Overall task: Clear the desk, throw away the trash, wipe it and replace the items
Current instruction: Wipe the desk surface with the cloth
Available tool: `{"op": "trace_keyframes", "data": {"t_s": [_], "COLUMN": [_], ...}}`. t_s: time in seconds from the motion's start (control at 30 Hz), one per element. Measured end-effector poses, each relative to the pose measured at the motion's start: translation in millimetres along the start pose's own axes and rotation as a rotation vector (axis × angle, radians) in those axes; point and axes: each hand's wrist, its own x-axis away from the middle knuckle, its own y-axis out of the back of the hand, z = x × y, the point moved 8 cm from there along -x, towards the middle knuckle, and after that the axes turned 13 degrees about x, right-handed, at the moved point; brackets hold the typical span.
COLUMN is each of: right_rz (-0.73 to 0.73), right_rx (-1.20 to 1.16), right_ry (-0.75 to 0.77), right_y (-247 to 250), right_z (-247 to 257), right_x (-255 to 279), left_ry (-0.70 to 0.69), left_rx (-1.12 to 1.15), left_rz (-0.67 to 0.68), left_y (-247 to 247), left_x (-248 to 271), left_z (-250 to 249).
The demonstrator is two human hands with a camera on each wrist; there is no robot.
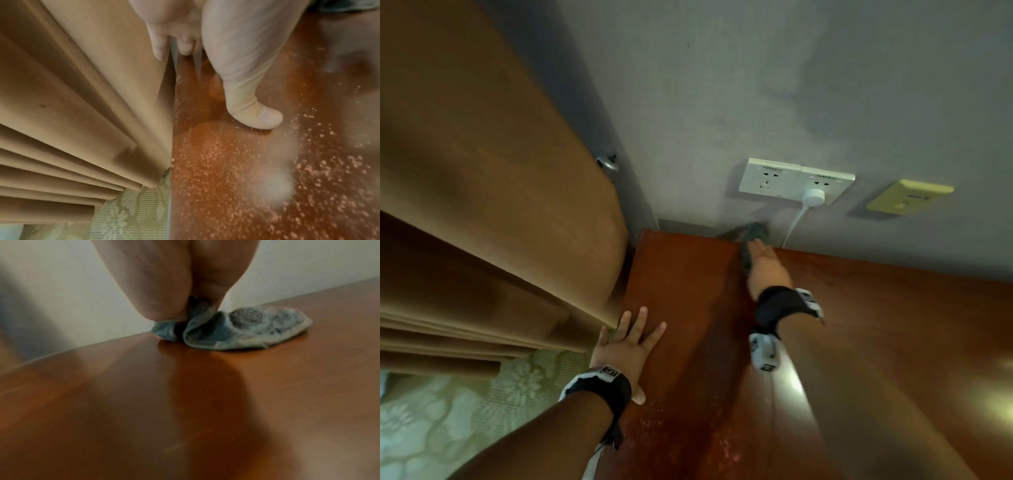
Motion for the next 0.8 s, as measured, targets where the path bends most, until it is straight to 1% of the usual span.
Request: {"op": "trace_keyframes", "data": {"t_s": [0.07,0.13,0.2,0.27,0.33,0.37,0.43,0.53,0.57,0.63,0.7,0.8], "right_rz": [-0.025,-0.014,0.0,0.019,0.032,0.035,0.021,0.014,0.028,0.112,0.18,0.209], "right_rx": [0.014,0.054,0.072,0.062,0.082,0.097,0.115,0.069,0.057,0.06,0.083,0.047], "right_ry": [-0.106,-0.164,-0.197,-0.209,-0.139,-0.07,0.075,0.197,0.238,0.377,0.435,0.422], "right_y": [7.2,8.5,6.8,6.8,7.6,6.5,4.9,0.5,-4.3,-23.4,-41.6,-42.3], "right_z": [-51.9,-76.5,-76.2,-58.9,-22.0,4.3,65.2,152.5,180.5,231.3,260.5,265.8], "right_x": [3.0,6.5,4.5,0.7,-4.2,-6.1,-8.2,-10.0,-9.0,-3.0,0.2,2.3], "left_ry": [-0.001,-0.005,-0.007,-0.006,-0.012,-0.017,-0.022,-0.021,-0.018,0.002,0.022,0.02], "left_rx": [0.0,0.0,0.0,-0.003,-0.005,-0.004,0.004,0.02,0.016,0.003,-0.017,-0.018], "left_rz": [0.0,-0.001,-0.004,-0.004,-0.006,-0.007,-0.011,-0.013,-0.008,0.036,0.062,0.048], "left_y": [0.2,0.5,0.4,0.3,0.8,0.7,0.6,0.5,1.2,0.8,0.9,0.6], "left_x": [-0.1,-0.8,-0.3,0.1,0.1,0.1,0.2,0.2,0.5,1.7,1.3,-0.7], "left_z": [-0.5,-0.6,-0.2,0.3,0.0,-0.3,-0.5,0.0,0.1,0.5,0.9,1.3]}}
